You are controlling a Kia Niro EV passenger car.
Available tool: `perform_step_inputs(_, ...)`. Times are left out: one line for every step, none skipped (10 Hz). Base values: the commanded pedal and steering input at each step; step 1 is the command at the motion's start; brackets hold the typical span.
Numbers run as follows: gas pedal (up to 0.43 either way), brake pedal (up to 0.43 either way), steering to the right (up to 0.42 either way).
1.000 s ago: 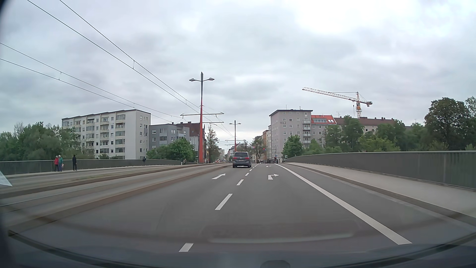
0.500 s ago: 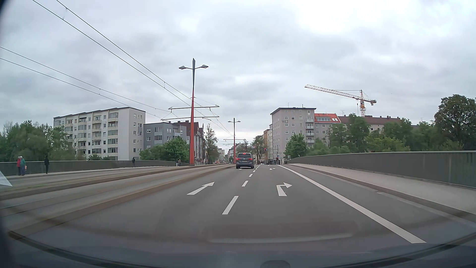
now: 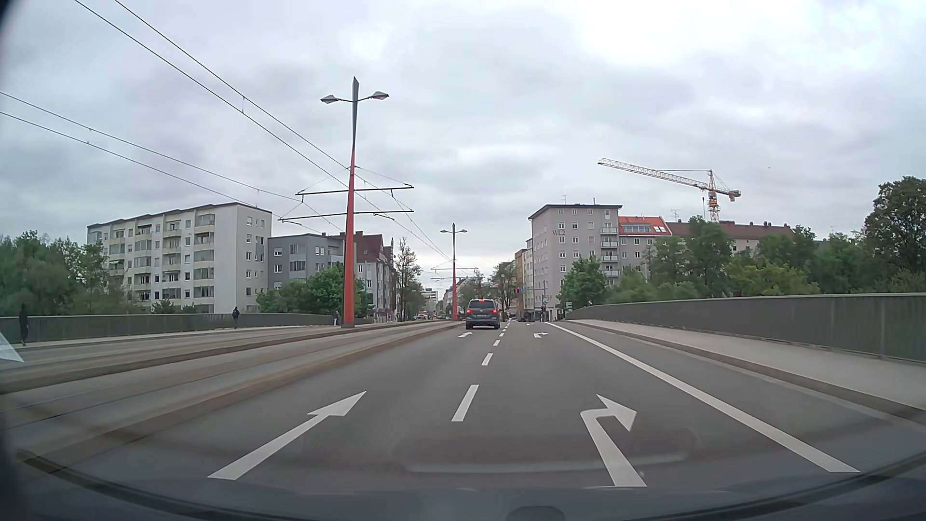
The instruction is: Follow the waypoints while adhering to traffic rules and regulations
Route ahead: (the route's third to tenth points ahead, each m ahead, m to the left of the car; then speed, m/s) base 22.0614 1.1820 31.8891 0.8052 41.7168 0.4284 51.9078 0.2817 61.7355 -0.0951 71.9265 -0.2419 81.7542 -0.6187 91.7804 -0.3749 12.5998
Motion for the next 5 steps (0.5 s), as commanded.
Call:
perform_step_inputs(0.13,0.0,-0.003)
perform_step_inputs(0.13,0.0,-0.003)
perform_step_inputs(0.118,0.0,-0.003)
perform_step_inputs(0.11,0.0,-0.003)
perform_step_inputs(0.11,0.0,-0.003)
